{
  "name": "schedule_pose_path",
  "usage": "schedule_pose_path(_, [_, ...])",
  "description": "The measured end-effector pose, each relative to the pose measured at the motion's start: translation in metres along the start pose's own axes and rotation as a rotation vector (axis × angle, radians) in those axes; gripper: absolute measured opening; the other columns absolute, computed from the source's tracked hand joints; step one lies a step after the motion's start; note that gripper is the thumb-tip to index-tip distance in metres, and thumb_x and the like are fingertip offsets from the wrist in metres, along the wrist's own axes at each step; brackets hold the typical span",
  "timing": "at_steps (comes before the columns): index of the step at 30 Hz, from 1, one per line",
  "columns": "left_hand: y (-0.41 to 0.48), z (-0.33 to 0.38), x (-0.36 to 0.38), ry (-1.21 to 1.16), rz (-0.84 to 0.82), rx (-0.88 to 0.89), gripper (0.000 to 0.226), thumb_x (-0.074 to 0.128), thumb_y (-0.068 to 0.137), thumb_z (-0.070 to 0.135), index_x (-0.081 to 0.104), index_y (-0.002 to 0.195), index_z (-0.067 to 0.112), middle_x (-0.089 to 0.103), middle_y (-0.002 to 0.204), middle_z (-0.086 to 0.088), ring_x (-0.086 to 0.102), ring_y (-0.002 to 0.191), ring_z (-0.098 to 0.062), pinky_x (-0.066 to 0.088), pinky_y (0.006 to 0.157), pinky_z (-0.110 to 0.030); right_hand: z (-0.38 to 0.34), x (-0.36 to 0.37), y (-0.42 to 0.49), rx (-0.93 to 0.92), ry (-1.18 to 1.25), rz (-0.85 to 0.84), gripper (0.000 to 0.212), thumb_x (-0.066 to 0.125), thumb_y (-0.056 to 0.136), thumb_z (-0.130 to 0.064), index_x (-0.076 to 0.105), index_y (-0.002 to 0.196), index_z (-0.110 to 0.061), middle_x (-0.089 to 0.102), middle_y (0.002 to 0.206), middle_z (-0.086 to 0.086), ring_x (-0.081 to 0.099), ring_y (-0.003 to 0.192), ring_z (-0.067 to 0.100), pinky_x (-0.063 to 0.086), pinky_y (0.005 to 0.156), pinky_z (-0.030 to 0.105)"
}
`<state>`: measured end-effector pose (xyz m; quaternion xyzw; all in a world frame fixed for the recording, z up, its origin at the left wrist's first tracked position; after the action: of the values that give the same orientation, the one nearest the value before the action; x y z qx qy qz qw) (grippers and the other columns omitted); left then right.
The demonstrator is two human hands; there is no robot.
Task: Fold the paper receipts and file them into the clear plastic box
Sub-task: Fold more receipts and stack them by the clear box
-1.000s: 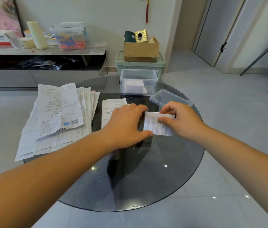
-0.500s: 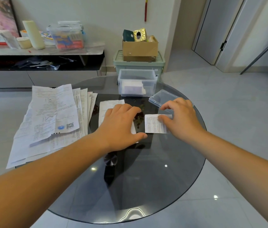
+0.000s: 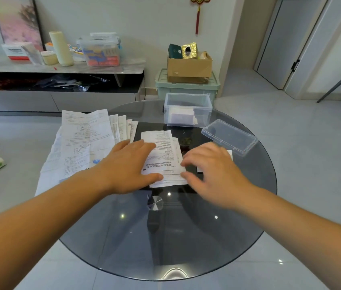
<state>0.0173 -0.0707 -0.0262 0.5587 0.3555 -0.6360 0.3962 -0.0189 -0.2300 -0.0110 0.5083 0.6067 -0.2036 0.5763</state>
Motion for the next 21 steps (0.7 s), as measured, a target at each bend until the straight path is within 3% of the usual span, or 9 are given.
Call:
schedule_pose_path(3, [-0.001,0.004,0.013,0.047,-0.08,0.049,0.082,0.047,0.091,0.069,0.02,0.156,0.026,0.034,0.158,0.004,0.03,0.146,-0.014,0.001,0.125,-0.035,-0.014,0.022,0.0,-0.04,-0.045,-0.162,0.045,0.052,0.095,-0.053,0.06,0.131,-0.028,0.053,0.143,-0.011,0.034,0.138,0.015,0.029,0.113,0.042])
schedule_pose_path(6, [-0.003,0.009,0.013,0.07,-0.054,0.091,0.074,0.049,0.093,0.064,0.025,0.155,0.03,0.041,0.155,0.007,0.037,0.142,-0.012,0.005,0.124,-0.033,-0.018,0.033,0.001,-0.044,-0.075,-0.216,0.05,0.051,0.097,-0.052,0.051,0.141,-0.027,0.041,0.154,-0.009,0.029,0.141,0.014,0.027,0.114,0.037])
schedule_pose_path(13, [-0.012,0.017,0.003,0.053,0.032,0.153,0.056,0.053,0.094,0.059,0.045,0.145,0.037,0.057,0.141,0.011,0.048,0.132,-0.013,0.019,0.119,-0.029,-0.014,0.036,0.003,0.039,0.04,-0.187,0.052,0.062,0.093,-0.048,0.052,0.14,-0.026,0.056,0.135,-0.012,0.039,0.12,0.008,0.042,0.098,0.029])
schedule_pose_path(16, [-0.018,0.013,-0.001,-0.014,0.071,0.182,0.042,0.051,0.096,0.057,0.06,0.131,0.036,0.064,0.127,0.015,0.055,0.113,-0.008,0.03,0.098,-0.015,-0.013,0.035,0.001,0.07,0.092,-0.18,0.045,0.061,0.094,-0.047,0.056,0.134,-0.029,0.058,0.127,-0.011,0.042,0.116,0.007,0.044,0.094,0.027])
schedule_pose_path(18, [-0.022,0.008,-0.002,-0.053,0.099,0.184,0.032,0.051,0.098,0.052,0.067,0.121,0.035,0.067,0.115,0.016,0.054,0.099,-0.004,0.027,0.081,-0.007,-0.012,0.035,-0.001,0.086,0.116,-0.184,0.038,0.058,0.096,-0.047,0.06,0.129,-0.029,0.06,0.124,-0.011,0.046,0.112,0.007,0.046,0.092,0.028])
schedule_pose_path(21, [-0.028,0.008,-0.002,-0.055,0.124,0.204,0.025,0.051,0.1,0.044,0.072,0.107,0.034,0.071,0.102,0.015,0.058,0.088,-0.005,0.034,0.077,-0.008,-0.012,0.035,-0.003,0.094,0.13,-0.194,0.028,0.054,0.098,-0.046,0.063,0.12,-0.031,0.062,0.118,-0.013,0.05,0.108,0.008,0.046,0.089,0.027])
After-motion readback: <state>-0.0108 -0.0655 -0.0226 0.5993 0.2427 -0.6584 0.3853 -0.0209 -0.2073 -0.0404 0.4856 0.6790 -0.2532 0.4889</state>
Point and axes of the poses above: each hand's wrist, its own y-axis towards the middle knuckle, its own x-axis out of the palm, z = x × y, the point moved 9 cm from there along y, towards the middle knuckle
